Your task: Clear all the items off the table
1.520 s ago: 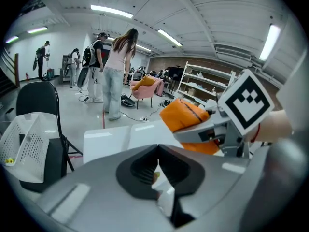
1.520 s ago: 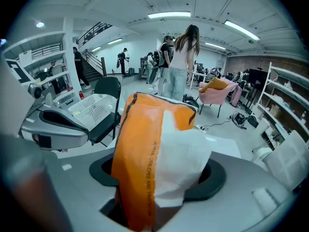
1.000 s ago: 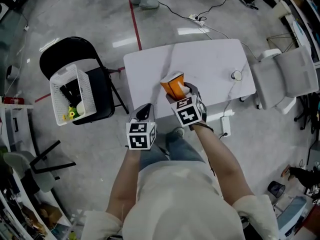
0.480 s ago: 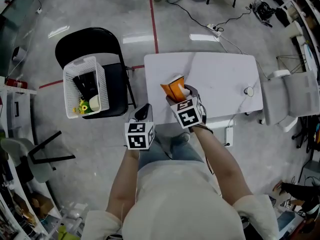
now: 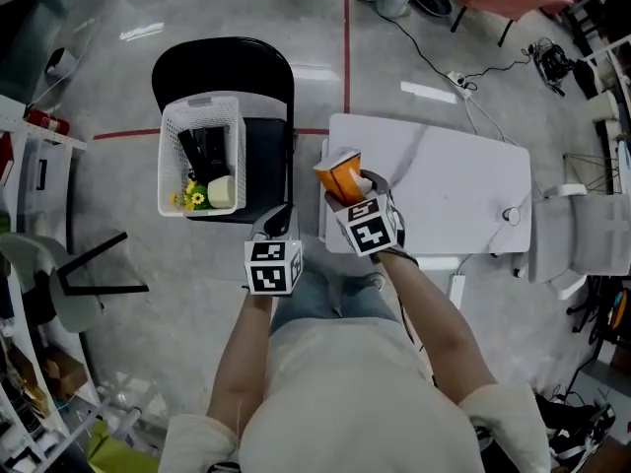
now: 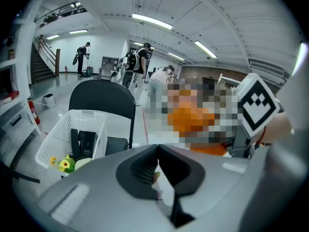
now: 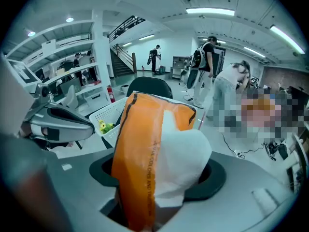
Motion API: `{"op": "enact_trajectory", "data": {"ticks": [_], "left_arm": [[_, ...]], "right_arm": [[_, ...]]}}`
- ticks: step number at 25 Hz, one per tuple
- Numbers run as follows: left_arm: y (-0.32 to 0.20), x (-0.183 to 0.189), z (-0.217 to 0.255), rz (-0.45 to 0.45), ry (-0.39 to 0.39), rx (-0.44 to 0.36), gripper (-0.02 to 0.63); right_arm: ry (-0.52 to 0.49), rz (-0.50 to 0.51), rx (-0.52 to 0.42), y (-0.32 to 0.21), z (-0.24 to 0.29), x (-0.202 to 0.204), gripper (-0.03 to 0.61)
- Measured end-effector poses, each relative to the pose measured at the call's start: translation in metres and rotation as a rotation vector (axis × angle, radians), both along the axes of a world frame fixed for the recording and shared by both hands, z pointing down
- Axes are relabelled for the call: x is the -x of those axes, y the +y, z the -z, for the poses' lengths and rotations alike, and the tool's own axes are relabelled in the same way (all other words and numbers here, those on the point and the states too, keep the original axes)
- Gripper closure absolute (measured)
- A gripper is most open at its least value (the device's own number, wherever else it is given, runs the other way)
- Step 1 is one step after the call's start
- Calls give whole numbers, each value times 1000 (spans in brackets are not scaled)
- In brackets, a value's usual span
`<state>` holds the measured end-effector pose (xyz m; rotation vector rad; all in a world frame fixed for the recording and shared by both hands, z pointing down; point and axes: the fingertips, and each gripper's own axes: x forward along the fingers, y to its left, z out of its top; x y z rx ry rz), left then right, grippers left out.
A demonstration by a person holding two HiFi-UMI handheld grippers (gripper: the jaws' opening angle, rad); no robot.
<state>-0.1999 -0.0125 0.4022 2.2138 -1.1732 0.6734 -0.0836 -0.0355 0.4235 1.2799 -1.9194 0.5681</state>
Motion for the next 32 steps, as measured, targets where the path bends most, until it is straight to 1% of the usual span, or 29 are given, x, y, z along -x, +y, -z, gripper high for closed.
{"op": "enact_trajectory", "data": {"ticks": [7, 17, 27, 32], "left_arm": [[-24, 60, -2, 75, -4, 11, 604], [-51, 132, -13, 188, -1, 35, 604], [-73, 189, -29, 302, 14, 62, 604], [-79, 215, -42, 365, 16, 74, 604]], "right_arm": [[1, 86, 5, -35, -2, 64, 241], [4, 210, 35, -68, -15, 145, 241], [6, 335, 62, -102, -34, 221, 241], [-7, 380, 84, -118, -45, 257, 241]]}}
